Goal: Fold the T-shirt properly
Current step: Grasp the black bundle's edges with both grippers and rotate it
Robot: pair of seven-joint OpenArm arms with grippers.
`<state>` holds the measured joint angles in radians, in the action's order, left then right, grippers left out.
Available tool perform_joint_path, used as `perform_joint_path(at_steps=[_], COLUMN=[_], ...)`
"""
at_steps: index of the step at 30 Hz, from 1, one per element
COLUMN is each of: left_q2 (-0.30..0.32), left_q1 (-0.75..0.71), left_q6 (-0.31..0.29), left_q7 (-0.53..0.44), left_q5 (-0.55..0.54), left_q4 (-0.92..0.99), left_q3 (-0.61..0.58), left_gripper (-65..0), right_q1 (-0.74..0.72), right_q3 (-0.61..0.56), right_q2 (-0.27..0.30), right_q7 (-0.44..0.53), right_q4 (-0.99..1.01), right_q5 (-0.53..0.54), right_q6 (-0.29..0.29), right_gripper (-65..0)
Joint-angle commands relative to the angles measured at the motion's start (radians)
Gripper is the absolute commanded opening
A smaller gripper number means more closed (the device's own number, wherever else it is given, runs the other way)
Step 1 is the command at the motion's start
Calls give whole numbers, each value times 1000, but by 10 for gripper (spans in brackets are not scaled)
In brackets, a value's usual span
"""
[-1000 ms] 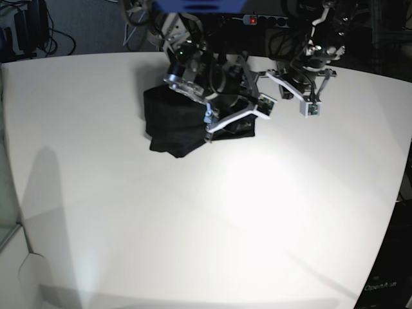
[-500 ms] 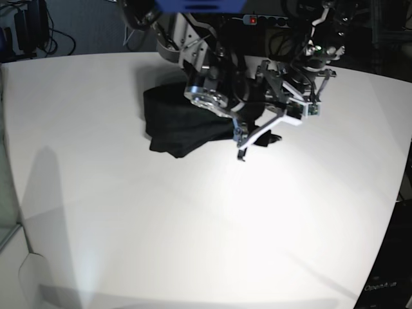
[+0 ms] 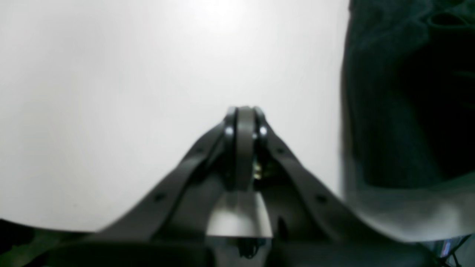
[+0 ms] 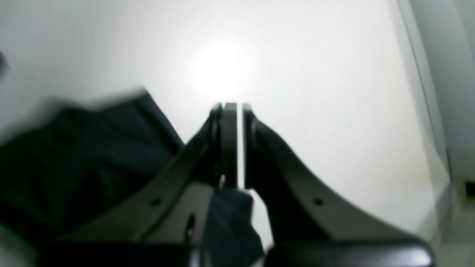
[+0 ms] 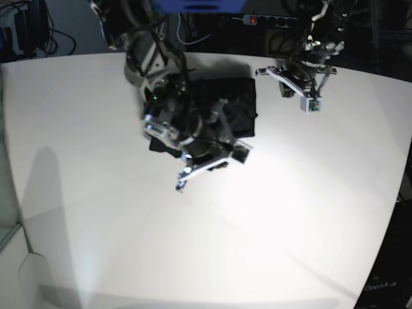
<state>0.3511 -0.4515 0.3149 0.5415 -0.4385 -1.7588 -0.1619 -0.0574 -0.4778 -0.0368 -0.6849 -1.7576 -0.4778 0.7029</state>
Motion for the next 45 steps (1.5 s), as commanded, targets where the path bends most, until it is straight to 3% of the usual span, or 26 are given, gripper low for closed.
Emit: perform_joint_path(at_steps=[1,6,11,15,21,28,36,45], left_q2=[3,-8,1,49,93,127,122,78], left_q1=[-10,-2,-5,-28,-68,-45,59,162], left_q6=[7,7,7,7,7,5,7,7], left_q7=[24,25,32,33,29,33,33,33], left_q5=[-4,-4,-3,-4,-4,-4,-4,-6], left_q4=[-2,-2,-10,-14,-16,-14,-2,93], left_q3=[-5,-64,-103,-110,-117,-218,-353,-359], left_gripper=[-650,-650,-650,-650,-650,-650,-650,-650], right_q1=[-17,-12,-9,3,93,209,265,327], right_q3=[20,187,324,408,413,416,416,416], right_q2=[16,113,157,151,128,73,73,62], right_q7=[21,27,27,27,31,133,138,139], right_q4=[-18,-12,-11,-11,-11,-11,-11,-12], right_q5=[6,11,11,11,11,9,9,9], right_q6=[-5,-5,-5,-5,-5,-5,-5,-5], right_gripper=[-650,-650,-650,-650,-650,-650,-650,-650])
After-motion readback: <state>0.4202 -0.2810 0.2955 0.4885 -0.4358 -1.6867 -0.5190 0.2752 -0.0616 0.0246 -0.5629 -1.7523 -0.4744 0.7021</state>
